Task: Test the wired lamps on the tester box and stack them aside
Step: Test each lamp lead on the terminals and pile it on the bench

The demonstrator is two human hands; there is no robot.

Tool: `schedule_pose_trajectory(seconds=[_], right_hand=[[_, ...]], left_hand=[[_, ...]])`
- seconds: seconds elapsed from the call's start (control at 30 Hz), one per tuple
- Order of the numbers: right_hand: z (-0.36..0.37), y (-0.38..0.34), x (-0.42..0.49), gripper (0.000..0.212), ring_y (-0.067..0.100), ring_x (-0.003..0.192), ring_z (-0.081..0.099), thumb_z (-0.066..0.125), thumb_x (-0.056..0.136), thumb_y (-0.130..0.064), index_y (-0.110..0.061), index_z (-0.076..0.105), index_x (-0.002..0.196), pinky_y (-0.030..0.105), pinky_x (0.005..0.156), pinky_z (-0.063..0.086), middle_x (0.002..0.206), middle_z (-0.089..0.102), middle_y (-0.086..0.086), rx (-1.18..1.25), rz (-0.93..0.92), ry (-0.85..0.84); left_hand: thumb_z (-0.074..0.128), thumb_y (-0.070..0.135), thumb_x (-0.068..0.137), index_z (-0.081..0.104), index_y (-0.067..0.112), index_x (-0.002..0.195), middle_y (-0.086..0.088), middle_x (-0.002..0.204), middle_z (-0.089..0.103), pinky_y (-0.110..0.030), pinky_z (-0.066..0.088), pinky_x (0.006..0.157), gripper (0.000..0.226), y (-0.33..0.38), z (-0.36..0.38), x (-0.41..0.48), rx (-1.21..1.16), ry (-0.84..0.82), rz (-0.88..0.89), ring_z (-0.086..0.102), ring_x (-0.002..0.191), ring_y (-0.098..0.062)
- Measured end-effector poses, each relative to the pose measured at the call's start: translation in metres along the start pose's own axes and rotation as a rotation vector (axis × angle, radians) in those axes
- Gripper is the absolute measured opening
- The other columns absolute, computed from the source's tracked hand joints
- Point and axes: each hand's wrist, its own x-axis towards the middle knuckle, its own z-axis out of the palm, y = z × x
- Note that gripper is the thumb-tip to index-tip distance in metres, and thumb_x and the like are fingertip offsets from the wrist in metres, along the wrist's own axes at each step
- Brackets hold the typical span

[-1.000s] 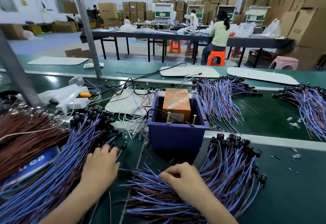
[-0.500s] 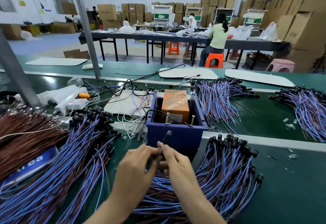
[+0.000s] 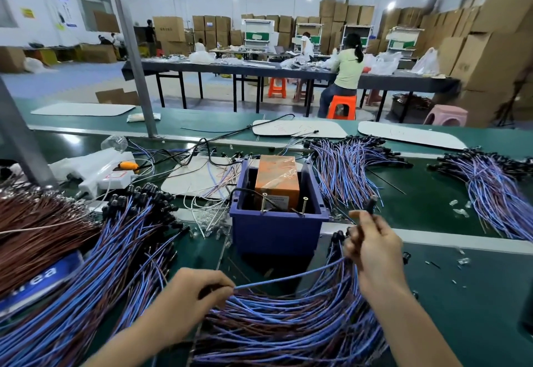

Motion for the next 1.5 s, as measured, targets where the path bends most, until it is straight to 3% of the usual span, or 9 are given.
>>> schedule_pose_trajectory(seconds=[0.13, 0.2, 0.27, 0.37, 0.47, 0.6, 0.83, 1.07, 1.5], right_hand=[[-0.020, -0.006, 0.029, 0.025, 0.008, 0.043, 0.043, 0.048, 0.100, -0.015, -0.005, 0.061, 0.118, 0.020, 0.042, 0.037, 0.054, 0.052, -0.002, -0.393, -0.165, 0.065], [-0.019, -0.006, 0.031, 0.049, 0.015, 0.054, 0.050, 0.050, 0.098, -0.014, -0.010, 0.036, 0.145, 0.027, 0.053, 0.044, 0.067, 0.062, 0.001, -0.627, -0.203, 0.026], [-0.013, -0.003, 0.026, 0.069, 0.025, 0.086, 0.059, 0.055, 0.096, -0.014, -0.010, 0.016, 0.152, 0.037, 0.077, 0.049, 0.103, 0.066, 0.009, -0.940, -0.244, -0.031], [0.002, -0.002, 0.004, 0.065, 0.027, 0.136, 0.029, 0.061, 0.092, -0.018, -0.010, 0.029, 0.149, 0.035, 0.113, 0.024, 0.150, 0.034, 0.013, -1.101, -0.482, 0.048], [0.021, -0.002, -0.027, 0.037, 0.006, 0.103, 0.057, 0.065, 0.089, -0.014, -0.014, 0.062, 0.125, 0.016, 0.095, 0.040, 0.118, 0.064, 0.000, -0.931, -0.762, -0.133], [0.037, 0.005, -0.049, 0.014, -0.006, 0.074, 0.064, 0.065, 0.090, -0.016, -0.020, 0.075, 0.099, 0.006, 0.065, 0.046, 0.079, 0.069, -0.018, -0.797, -0.553, -0.482], [0.032, 0.011, -0.041, 0.014, 0.001, 0.071, 0.066, 0.069, 0.086, -0.012, -0.026, 0.071, 0.086, 0.016, 0.064, 0.052, 0.074, 0.071, -0.011, -0.648, -0.404, -0.416], [0.031, 0.026, -0.034, 0.019, 0.005, 0.060, 0.066, 0.067, 0.086, -0.004, -0.022, 0.065, 0.079, 0.016, 0.051, 0.051, 0.072, 0.068, -0.003, -0.548, -0.365, -0.227], [0.033, 0.037, -0.020, 0.014, 0.016, 0.055, 0.069, 0.064, 0.088, -0.001, -0.011, 0.064, 0.078, 0.023, 0.049, 0.054, 0.069, 0.065, 0.007, -0.320, -0.177, -0.070]], left_hand=[[0.065, 0.035, 0.083, 0.073, 0.033, 0.077, 0.011, 0.070, 0.071, -0.014, 0.047, 0.063, 0.010, -0.011, -0.024, -0.002, -0.026, 0.037, -0.029, 0.064, 0.065, -0.006], [0.064, 0.040, 0.078, 0.073, 0.034, 0.079, 0.006, 0.071, 0.071, -0.018, 0.050, 0.064, 0.011, -0.008, -0.025, -0.001, -0.107, 0.068, -0.043, 0.065, 0.066, -0.008], [0.069, 0.034, 0.076, 0.075, 0.029, 0.078, -0.004, 0.072, 0.072, -0.022, 0.051, 0.060, 0.008, 0.000, -0.018, 0.004, -0.250, 0.085, -0.070, 0.066, 0.062, -0.016], [0.074, 0.024, 0.072, 0.075, 0.017, 0.075, -0.011, 0.067, 0.070, -0.024, 0.053, 0.058, 0.007, 0.018, -0.008, 0.013, -0.465, 0.076, -0.093, 0.064, 0.057, -0.018], [0.073, 0.010, 0.077, 0.075, 0.014, 0.071, -0.012, 0.067, 0.071, -0.023, 0.055, 0.059, 0.008, 0.042, 0.001, 0.027, -0.589, 0.059, -0.084, 0.068, 0.059, -0.020], [0.070, 0.006, 0.078, 0.072, 0.011, 0.071, -0.010, 0.065, 0.070, -0.020, 0.054, 0.054, 0.009, 0.070, 0.014, 0.046, -0.822, 0.142, -0.154, 0.067, 0.055, -0.015], [0.073, 0.016, 0.061, 0.075, 0.009, 0.074, -0.013, 0.076, 0.073, -0.021, 0.055, 0.056, 0.015, 0.072, 0.035, 0.056, -1.187, 0.174, -0.311, 0.071, 0.065, -0.016], [0.064, 0.012, 0.087, 0.073, 0.012, 0.083, -0.008, 0.084, 0.075, -0.021, 0.054, 0.057, 0.010, 0.068, 0.047, 0.064, -1.107, 0.231, -0.351, 0.071, 0.068, -0.015], [0.065, 0.016, 0.088, 0.073, 0.012, 0.069, 0.004, 0.061, 0.069, -0.015, 0.051, 0.049, 0.021, 0.063, 0.047, 0.089, -1.151, 0.449, -0.463, 0.055, 0.045, 0.000]])
